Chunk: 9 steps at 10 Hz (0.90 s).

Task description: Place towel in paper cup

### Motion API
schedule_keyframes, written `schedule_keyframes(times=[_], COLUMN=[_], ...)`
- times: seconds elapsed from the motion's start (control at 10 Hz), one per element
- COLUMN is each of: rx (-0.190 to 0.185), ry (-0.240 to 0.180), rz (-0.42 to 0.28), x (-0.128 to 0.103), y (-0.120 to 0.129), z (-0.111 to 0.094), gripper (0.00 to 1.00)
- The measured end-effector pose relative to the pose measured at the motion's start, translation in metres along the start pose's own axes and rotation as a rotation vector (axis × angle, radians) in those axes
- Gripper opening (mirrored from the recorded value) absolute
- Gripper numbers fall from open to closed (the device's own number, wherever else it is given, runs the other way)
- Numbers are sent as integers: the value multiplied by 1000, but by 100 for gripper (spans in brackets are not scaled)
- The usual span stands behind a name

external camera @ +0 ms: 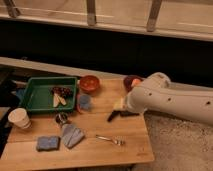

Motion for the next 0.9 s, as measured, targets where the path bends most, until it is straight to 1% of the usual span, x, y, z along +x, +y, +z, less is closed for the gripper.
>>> schedule_keyframes(times=[0.1,0.2,0.3,0.4,0.7,0.8,0.9], rx=[-29,-62,-83,-89,-89,-85,-77], ry=[-10,-20,-25,-27,-26,-21,-14], rz=[-57,-103,-126,-134,-135,-137,-153], x=[4,8,11,12,12,12,12], y=[33,61,76,80,80,80,81], z=[-5,-10,-14,-15,-15,-15,-16], gripper=[80,80,80,80,80,80,80])
